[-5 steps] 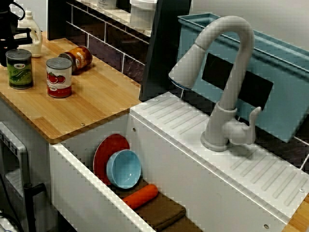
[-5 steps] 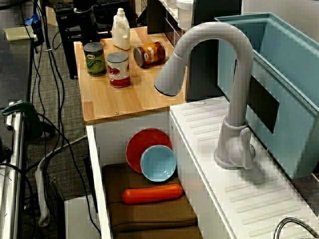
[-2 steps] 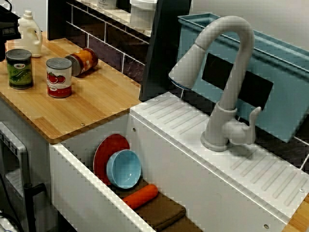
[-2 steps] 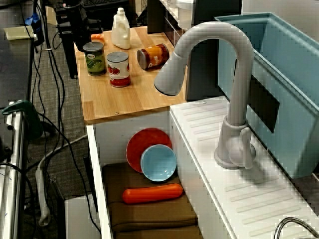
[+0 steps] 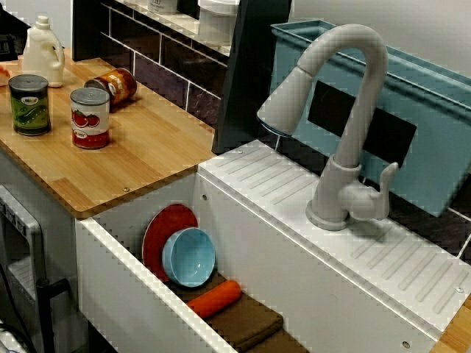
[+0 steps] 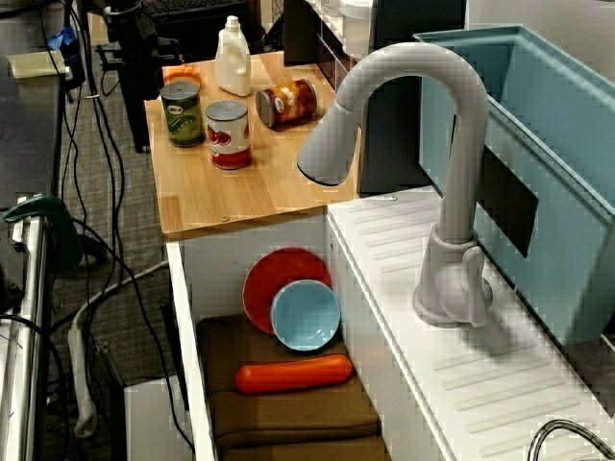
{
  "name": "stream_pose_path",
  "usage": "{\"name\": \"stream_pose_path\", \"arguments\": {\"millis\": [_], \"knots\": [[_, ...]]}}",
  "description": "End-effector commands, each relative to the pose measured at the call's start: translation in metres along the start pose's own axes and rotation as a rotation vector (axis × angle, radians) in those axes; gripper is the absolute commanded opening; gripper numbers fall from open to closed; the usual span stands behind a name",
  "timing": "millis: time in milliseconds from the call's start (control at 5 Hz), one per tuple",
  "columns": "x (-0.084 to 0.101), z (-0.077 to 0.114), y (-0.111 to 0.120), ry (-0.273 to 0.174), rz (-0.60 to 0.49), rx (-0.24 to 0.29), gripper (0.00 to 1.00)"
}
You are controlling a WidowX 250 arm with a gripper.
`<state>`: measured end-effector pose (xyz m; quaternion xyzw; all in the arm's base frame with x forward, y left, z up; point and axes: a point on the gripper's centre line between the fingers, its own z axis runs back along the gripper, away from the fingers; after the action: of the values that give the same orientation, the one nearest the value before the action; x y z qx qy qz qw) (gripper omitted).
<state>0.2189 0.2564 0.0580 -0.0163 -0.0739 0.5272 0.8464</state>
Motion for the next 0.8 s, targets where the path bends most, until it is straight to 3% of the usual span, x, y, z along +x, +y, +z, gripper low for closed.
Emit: {"name": "stream_pose_path", "arguments": {"millis": [0, 600], "knots": [[0.0057, 0.0190, 0.0065, -0.114, -0.238, -0.040, 0.00], [-0.0040, 0.0223, 0.0100, -0.091, -0.408, -0.053, 0.00]]}}
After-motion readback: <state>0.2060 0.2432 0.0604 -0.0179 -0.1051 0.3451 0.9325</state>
